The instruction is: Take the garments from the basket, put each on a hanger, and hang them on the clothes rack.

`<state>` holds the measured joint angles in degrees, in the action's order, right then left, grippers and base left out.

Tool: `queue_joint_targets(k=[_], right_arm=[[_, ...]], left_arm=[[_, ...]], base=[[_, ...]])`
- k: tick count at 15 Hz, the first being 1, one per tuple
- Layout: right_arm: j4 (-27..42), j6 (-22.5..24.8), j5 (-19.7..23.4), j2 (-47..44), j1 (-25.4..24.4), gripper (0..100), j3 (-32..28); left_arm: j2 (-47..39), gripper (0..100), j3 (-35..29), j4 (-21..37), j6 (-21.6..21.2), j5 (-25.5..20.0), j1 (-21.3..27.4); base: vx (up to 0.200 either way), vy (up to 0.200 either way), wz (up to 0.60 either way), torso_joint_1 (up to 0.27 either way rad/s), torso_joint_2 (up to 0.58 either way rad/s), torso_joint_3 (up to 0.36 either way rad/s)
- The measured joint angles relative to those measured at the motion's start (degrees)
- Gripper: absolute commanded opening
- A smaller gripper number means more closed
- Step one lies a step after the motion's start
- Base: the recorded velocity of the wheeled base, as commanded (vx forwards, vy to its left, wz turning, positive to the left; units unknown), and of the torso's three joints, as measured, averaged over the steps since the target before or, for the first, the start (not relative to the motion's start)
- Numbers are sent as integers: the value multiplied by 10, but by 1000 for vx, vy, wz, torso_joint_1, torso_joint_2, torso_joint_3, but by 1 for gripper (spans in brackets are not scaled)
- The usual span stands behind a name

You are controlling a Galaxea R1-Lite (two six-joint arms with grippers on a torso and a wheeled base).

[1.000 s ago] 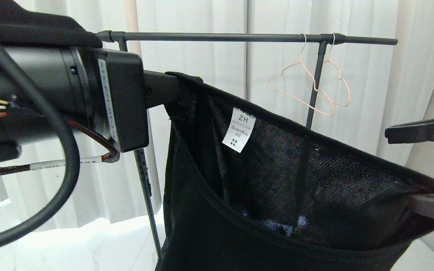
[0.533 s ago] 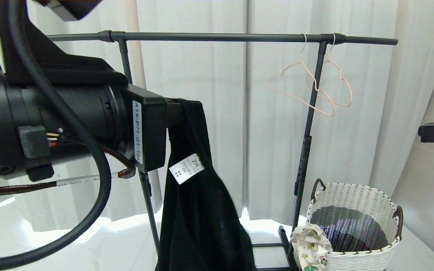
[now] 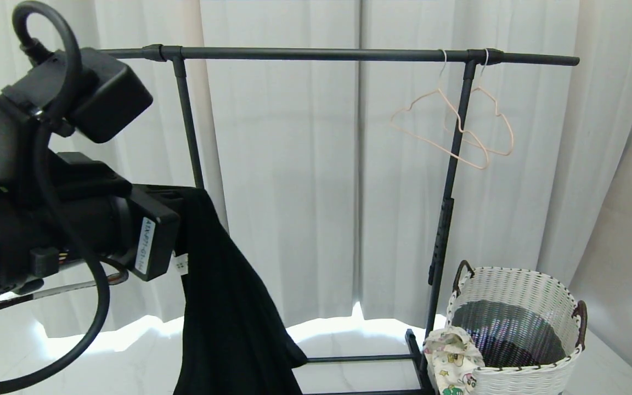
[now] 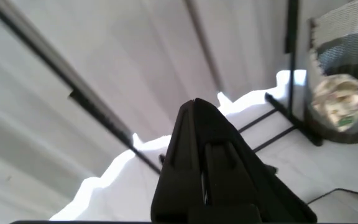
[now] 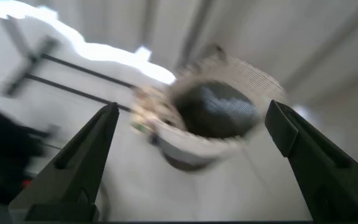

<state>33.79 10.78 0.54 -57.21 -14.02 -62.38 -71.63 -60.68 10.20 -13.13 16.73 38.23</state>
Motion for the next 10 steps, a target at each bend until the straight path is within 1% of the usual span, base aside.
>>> queue_joint_targets(k=[1,2,3,5,8,10], right_arm=[[6,30,-5,1,34,100,9],[8,49,-7,2,60,100,18],[8,51,-8,3,72,100,23],[4,52,-8,2,81,100,26],[-7,52,-8,-7,84,100,26],[-10,52,-7,-14,85,100,21]], left_arm=[[9,0,12,0,0,0,-15],[18,0,25,0,-1,-2,-32],[27,0,37,0,-1,-3,-45],[45,0,62,-1,-1,-4,-64],[65,0,84,-2,-2,-4,-70],[71,0,88,-2,-10,-5,-71]], base=[[0,0,0,0,0,0],[0,0,0,0,0,0],[0,0,0,0,0,0],[0,0,0,0,0,0],[0,0,0,0,0,0],[0,0,0,46,-181,-151]])
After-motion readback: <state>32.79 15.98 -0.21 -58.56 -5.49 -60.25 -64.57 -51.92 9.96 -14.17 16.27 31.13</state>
